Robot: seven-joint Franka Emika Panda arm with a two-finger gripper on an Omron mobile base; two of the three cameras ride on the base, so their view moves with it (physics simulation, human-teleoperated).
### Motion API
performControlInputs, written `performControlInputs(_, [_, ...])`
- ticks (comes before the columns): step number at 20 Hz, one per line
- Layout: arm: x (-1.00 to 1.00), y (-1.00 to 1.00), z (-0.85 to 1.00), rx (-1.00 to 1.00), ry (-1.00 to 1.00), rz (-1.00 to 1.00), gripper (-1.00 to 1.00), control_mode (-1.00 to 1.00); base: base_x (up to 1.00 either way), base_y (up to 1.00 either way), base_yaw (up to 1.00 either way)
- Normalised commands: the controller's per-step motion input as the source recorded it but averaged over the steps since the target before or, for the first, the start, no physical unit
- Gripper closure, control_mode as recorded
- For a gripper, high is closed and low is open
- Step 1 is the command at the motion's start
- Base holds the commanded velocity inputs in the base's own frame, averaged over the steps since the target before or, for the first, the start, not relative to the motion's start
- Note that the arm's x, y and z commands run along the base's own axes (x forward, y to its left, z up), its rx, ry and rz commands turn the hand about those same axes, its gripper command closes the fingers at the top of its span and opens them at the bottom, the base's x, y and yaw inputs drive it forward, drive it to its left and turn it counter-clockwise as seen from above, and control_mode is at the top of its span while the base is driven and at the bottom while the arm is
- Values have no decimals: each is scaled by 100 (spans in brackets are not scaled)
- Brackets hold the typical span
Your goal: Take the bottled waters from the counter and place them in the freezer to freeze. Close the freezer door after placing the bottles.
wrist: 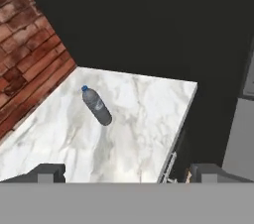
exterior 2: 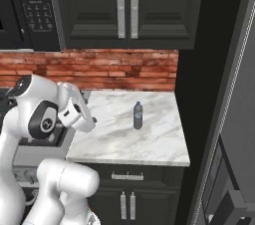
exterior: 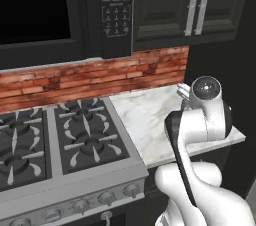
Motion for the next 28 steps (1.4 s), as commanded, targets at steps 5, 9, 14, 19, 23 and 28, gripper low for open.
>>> performControlInputs(5, [93,8,-50,-11,9,1,-100,-100,0,0,0])
performControlInputs(9, [17,-47,-1,22,1,13,-100,-100,0,0,0])
performControlInputs(14, [12,-73,0,31,4,2,-100,-100,0,0,0])
performControlInputs(19, [0,-60,9,31,0,6,-100,-100,0,0,0])
performControlInputs(23, [-3,-33,24,23,0,0,-100,-100,0,0,0])
performControlInputs(28, [11,-35,20,25,8,-4,-100,-100,0,0,0])
